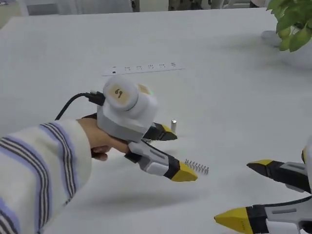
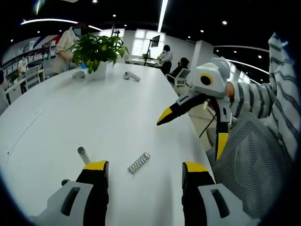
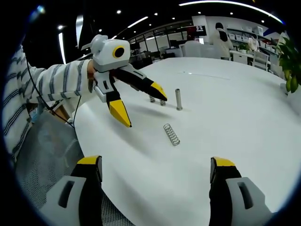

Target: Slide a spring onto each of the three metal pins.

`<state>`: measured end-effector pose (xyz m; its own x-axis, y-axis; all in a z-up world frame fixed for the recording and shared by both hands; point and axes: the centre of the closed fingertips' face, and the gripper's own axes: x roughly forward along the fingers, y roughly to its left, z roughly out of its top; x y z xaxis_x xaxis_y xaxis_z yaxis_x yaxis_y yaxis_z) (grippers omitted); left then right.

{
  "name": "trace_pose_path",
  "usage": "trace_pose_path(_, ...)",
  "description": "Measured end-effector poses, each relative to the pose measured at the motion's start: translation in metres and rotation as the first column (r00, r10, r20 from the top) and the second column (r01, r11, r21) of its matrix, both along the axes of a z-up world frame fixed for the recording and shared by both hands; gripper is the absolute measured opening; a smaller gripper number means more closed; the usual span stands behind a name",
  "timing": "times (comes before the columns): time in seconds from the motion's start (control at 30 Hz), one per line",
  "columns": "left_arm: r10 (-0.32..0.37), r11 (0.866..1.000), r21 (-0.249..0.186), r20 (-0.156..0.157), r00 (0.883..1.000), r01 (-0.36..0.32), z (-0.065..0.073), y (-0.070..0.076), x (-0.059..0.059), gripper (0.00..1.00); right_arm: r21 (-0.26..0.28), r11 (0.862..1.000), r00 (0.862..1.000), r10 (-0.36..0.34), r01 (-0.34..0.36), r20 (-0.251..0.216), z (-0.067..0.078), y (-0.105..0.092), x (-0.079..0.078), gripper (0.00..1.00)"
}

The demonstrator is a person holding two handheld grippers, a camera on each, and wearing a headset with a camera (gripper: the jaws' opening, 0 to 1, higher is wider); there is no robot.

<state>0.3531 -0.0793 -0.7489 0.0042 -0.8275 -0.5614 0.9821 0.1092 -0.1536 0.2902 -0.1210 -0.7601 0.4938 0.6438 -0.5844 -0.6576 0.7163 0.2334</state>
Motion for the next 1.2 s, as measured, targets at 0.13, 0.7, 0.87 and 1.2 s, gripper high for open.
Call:
trace_pose_path(0.13,-0.04,0.999,0.013,0.018,0.999,0.04,0.0,-0.009,-0.001,0.56,-0.017,1.0,1.0,0.005,-0.005,-0.01,-0.002,-0.003,-0.002,0.93)
trace_pose_path(0.7,-0.164,0.978,0.136,0.053,0.985,0.156,-0.029,-0.023,0.0,0.49,-0.022,0.999,0.999,0.033,-0.033,-0.013,0.0,-0.007,0.001,0.92)
trace_pose_path(0.87,-0.173,0.975,0.151,0.051,0.984,0.164,-0.033,-0.03,0.001,0.44,-0.01,0.999,0.999,0.047,-0.047,-0.016,-0.001,-0.001,0.004,0.91)
trace_pose_path(1.2,-0.205,0.962,0.192,0.044,0.978,0.193,-0.043,-0.032,-0.005,0.32,-0.007,0.999,0.998,0.053,-0.053,-0.024,-0.002,-0.001,0.004,0.9)
